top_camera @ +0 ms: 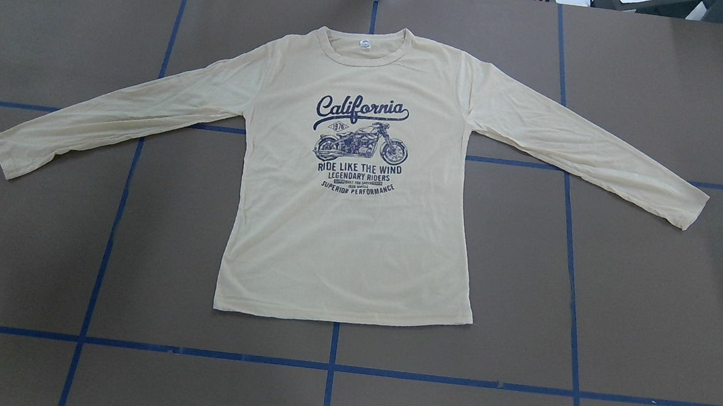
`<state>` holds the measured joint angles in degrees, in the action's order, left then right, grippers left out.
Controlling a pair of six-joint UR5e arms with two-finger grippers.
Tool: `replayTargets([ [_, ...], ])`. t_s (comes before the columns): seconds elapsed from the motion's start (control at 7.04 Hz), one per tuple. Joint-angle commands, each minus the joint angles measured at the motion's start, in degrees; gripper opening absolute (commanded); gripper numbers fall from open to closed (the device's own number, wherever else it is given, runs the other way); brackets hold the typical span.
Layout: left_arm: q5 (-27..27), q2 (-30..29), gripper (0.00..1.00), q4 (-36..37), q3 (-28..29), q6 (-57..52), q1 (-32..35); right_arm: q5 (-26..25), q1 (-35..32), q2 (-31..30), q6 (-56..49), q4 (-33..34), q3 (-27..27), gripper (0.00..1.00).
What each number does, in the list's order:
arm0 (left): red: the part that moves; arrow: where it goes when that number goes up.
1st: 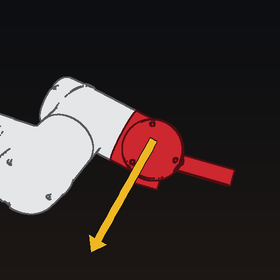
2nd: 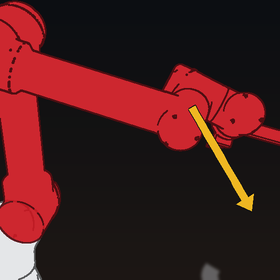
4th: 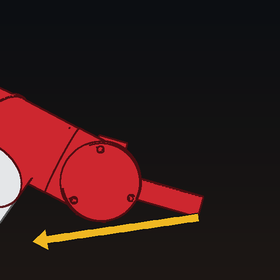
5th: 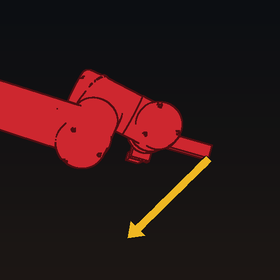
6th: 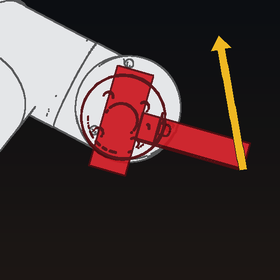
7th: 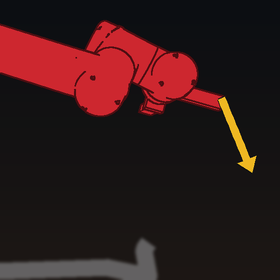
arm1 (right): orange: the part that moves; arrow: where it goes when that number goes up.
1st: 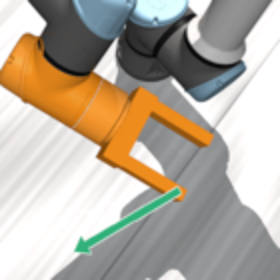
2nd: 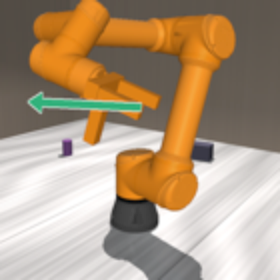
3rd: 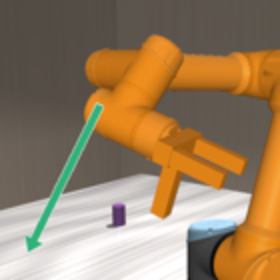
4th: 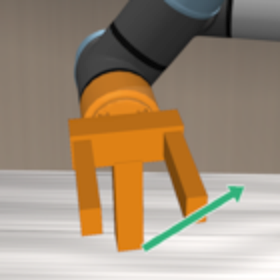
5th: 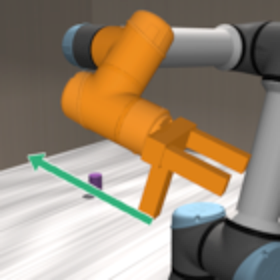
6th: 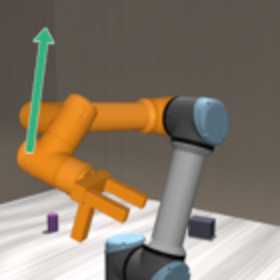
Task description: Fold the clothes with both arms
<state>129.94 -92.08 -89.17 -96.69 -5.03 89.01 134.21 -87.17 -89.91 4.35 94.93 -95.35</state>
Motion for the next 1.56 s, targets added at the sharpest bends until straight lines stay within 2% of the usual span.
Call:
replayTargets([
  [0.0,0.2,-5.7,1.00,-1.4,3.8,0.0,-1.3,-0.4,5.1,1.7,0.2,-11.8,1.0,1.00],
  [0.14,0.3,-5.4,1.00,-5.4,3.1,0.0,-4.3,-0.2,8.0,1.9,2.7,-14.7,3.1,1.00],
  [0.28,0.3,-5.3,1.00,-9.1,4.0,1.7,-4.5,-0.2,11.6,4.8,2.9,-18.8,7.7,1.00],
  [0.57,0.6,-6.6,1.00,-13.6,6.8,6.3,-5.1,-0.4,15.9,5.4,6.1,-35.6,15.6,1.00],
  [0.71,0.7,-6.2,1.00,-16.3,7.4,6.4,-6.1,-0.6,18.9,7.1,8.5,-38.1,16.8,1.00],
  [0.99,0.8,-5.0,1.00,-17.3,7.3,6.3,-6.1,-7.3,24.4,8.3,11.2,-38.2,16.8,0.99],
  [1.42,0.8,-5.0,1.00,-17.4,7.0,6.5,-6.1,-5.9,23.9,8.3,11.0,-37.6,17.0,0.99],
])
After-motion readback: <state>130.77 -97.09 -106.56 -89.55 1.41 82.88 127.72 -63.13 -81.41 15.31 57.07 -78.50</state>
